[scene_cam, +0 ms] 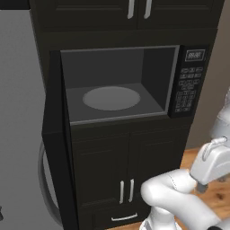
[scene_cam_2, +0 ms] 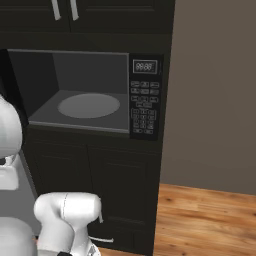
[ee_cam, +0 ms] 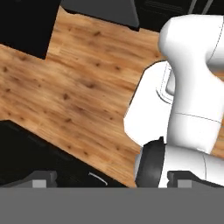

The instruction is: Place the sponge inside the microwave to prepare for sanitizing.

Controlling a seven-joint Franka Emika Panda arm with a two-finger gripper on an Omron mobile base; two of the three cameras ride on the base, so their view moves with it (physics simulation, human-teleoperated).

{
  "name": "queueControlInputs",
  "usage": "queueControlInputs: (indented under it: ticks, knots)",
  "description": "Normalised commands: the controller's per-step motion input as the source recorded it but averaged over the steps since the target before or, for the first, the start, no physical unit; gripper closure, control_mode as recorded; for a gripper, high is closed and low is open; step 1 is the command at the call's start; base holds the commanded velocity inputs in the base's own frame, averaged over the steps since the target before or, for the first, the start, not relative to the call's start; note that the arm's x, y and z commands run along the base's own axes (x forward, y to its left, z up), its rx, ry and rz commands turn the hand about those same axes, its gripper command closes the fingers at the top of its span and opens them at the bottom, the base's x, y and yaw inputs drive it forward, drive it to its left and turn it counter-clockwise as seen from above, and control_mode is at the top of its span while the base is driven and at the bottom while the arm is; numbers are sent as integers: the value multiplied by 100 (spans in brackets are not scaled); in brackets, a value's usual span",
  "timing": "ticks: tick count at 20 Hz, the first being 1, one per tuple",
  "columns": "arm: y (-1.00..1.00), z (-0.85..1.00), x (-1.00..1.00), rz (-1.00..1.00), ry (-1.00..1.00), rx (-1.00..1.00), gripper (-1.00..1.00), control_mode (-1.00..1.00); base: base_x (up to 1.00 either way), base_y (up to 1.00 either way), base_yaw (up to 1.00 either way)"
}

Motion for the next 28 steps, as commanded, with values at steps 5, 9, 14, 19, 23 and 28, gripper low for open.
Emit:
queueControlInputs:
  ticks: [5,9,14,19,23,28]
  knots:
    - [-55,18,89,-28,8,-25,-100,-100,0,0,0]
    - [-12,-1,89,-22,-7,-36,-100,-100,0,0,0]
    - [-8,-50,75,-7,-17,-21,-100,-100,0,0,0]
    - [-26,-67,47,0,-11,0,-100,-100,0,0,0]
    - [-4,-45,42,0,5,1,-100,-100,0,0,0]
    - [0,-21,27,0,7,1,-100,-100,0,0,0]
